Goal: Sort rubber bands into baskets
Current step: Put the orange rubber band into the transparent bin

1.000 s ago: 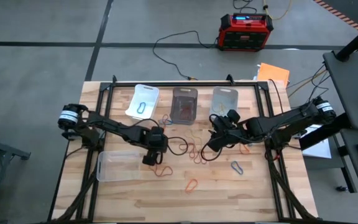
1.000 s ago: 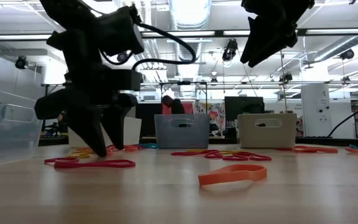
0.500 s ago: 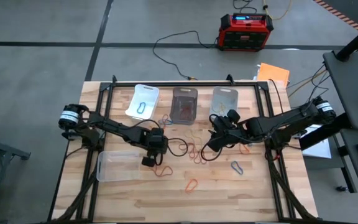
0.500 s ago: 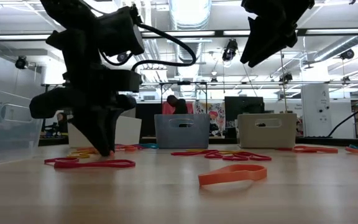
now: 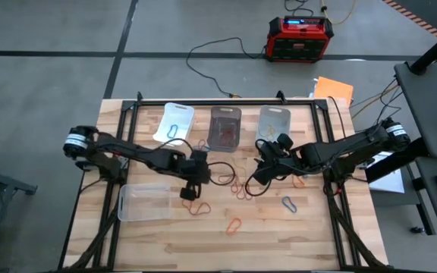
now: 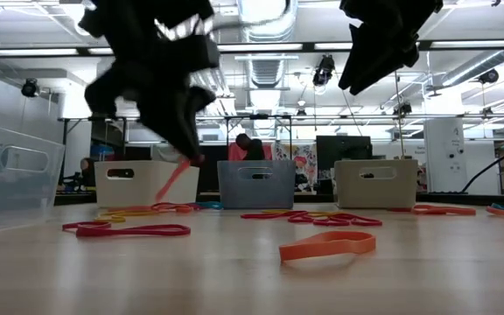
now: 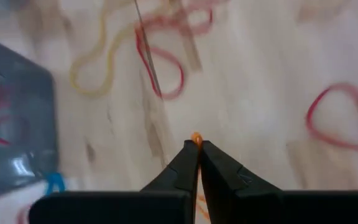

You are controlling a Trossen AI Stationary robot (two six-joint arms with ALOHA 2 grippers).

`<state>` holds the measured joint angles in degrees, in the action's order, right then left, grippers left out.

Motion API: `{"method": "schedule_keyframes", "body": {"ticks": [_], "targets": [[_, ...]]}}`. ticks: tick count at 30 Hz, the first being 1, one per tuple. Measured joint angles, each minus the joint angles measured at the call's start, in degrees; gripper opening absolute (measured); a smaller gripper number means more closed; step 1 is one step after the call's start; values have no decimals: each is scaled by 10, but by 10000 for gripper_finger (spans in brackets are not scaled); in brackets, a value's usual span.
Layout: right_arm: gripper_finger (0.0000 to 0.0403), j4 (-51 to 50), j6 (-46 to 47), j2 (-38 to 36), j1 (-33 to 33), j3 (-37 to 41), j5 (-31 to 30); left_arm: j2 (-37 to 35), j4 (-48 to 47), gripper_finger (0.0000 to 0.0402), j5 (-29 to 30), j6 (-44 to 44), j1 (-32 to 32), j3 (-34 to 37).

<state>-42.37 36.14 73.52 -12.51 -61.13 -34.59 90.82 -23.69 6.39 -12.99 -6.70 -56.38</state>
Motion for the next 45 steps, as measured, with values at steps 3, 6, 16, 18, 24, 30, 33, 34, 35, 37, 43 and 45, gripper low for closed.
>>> {"method": "schedule_keyframes", "body": {"ticks": [3,6,16,18,24,30,33,34,35,37,43,45], "targets": [[212,15,6,0,0,10,-1,-38,-1,0,-1,3,-4,-1],[212,55,5,0,0,31,-1,-84,-1,0,-2,11,-15,-1],[212,172,4,0,0,103,3,-230,-131,0,-23,177,-125,-1],[212,178,4,0,0,106,5,-247,-179,0,-24,229,-153,-1],[212,189,3,0,0,107,5,-264,-324,0,-45,384,-218,-1],[212,206,-2,0,-1,107,6,-249,-417,0,-62,447,-247,19],[212,205,-2,0,-3,107,6,-244,-394,0,-82,448,-248,46],[212,205,-2,0,-3,107,6,-241,-388,0,-85,448,-248,55],[212,205,-2,0,-3,107,6,-239,-378,0,-86,448,-248,65],[212,205,-4,0,-3,107,7,-236,-365,0,-86,449,-248,82],[212,205,-9,0,-2,107,14,-221,-363,0,-86,457,-248,107],[212,205,-9,0,-2,107,16,-216,-361,0,-86,457,-248,108]]}}
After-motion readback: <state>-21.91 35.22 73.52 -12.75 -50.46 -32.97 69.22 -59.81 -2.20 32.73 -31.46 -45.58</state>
